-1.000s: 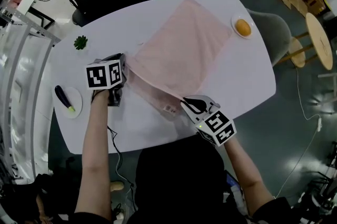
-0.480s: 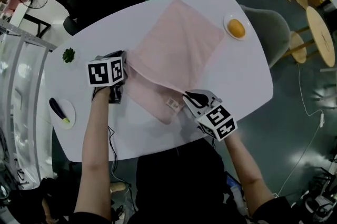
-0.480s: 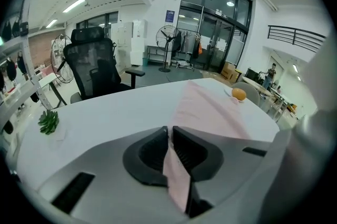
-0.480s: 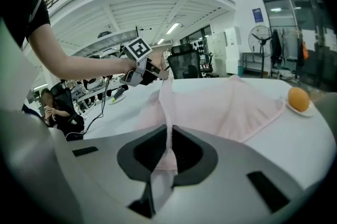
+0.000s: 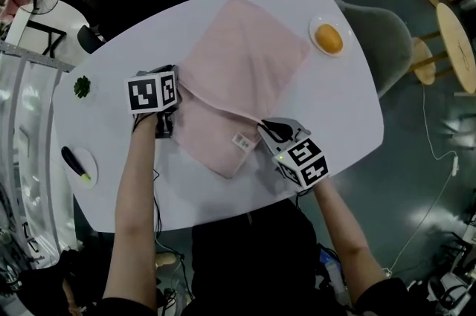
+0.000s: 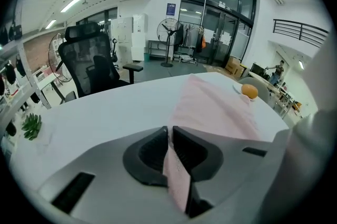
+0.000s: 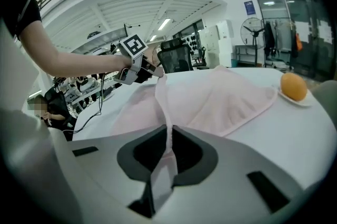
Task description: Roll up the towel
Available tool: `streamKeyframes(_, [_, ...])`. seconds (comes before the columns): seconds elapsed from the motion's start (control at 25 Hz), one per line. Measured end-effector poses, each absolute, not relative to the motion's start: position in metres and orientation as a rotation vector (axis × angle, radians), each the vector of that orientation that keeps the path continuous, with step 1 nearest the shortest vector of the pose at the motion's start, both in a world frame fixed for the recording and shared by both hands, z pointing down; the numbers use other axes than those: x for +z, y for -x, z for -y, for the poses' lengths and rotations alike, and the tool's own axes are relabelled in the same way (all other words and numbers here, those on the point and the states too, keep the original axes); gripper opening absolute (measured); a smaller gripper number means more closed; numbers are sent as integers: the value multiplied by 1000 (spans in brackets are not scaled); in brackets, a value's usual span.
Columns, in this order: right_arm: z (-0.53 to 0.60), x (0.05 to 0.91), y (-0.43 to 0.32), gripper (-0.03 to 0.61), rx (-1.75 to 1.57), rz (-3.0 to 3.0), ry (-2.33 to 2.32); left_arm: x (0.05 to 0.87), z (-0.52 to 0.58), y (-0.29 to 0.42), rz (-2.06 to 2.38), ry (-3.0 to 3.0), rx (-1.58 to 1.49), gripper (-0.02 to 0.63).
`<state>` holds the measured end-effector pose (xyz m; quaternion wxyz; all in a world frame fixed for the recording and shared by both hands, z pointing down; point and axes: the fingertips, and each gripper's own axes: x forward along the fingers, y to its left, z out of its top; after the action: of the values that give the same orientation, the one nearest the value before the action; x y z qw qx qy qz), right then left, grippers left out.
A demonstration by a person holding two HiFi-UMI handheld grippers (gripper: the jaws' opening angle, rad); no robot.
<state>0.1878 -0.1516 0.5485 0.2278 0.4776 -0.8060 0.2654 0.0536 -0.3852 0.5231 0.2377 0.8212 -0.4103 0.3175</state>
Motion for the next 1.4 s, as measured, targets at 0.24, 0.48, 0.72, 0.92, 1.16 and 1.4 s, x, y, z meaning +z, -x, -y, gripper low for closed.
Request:
streamKeyframes(0.24, [154, 568, -200, 37, 776, 2187, -1308, 544, 389, -61, 1142, -2216, 906, 44])
streamKeyframes(0.48, [151, 584, -204, 40, 740, 2085, -1277, 558, 390, -64, 1151, -2202, 935, 49])
streamKeyframes(0.72, [153, 588, -205, 41, 763, 2013, -1308, 573, 389, -69, 1156, -2175, 936, 155])
streamKeyframes(0.92, [154, 584, -216, 158, 773, 1977, -1389, 566, 385, -76, 1101, -2194, 842, 353])
streamKeyframes(1.16, [149, 567, -234, 354, 873, 1972, -1556, 521, 390, -56, 1089, -2276, 671, 367])
streamKeyframes(1.4, [134, 552, -220, 354, 918, 1978, -1603, 487, 396, 0, 1116, -2307, 602, 367])
